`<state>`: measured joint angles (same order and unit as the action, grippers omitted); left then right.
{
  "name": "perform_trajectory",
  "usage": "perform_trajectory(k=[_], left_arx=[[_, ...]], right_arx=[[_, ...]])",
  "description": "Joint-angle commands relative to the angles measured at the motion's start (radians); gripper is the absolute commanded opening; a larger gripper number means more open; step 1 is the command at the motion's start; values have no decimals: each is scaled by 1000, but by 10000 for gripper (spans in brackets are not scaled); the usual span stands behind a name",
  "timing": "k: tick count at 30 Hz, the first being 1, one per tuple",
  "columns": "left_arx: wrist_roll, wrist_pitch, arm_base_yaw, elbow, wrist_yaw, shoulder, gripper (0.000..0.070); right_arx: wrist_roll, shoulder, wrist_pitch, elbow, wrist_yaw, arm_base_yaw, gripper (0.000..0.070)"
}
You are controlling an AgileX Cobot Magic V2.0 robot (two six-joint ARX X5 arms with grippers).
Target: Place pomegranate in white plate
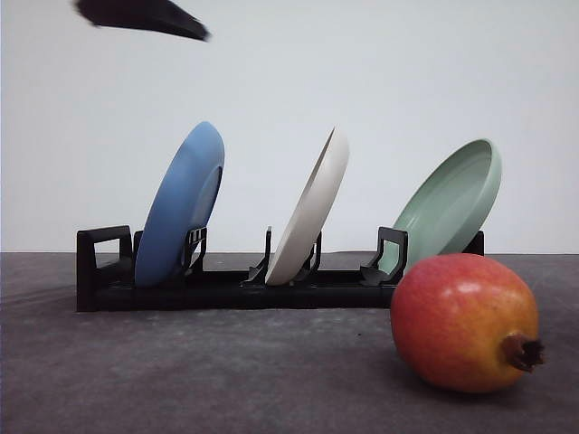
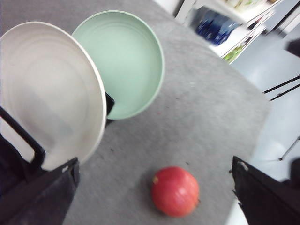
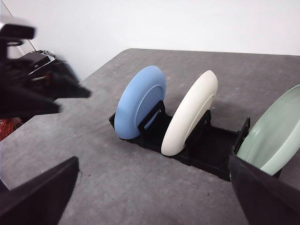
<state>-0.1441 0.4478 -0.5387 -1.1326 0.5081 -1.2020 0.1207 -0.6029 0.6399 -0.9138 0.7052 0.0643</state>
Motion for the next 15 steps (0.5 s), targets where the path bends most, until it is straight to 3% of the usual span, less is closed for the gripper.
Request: perform_trajectory(k=[1,8,15], left_arx=[[-4,11,-36,-87,-53,-86,631],[-1,108,-139,-355,-234,-376,631],[-3,103,-201,-450,-384,-554,625]], right_arx=[[10,-4,-11,-16,2,-1,651],[10,-4,-11,-16,2,-1,651],[10,-4,-10,-16,2,-1,651]])
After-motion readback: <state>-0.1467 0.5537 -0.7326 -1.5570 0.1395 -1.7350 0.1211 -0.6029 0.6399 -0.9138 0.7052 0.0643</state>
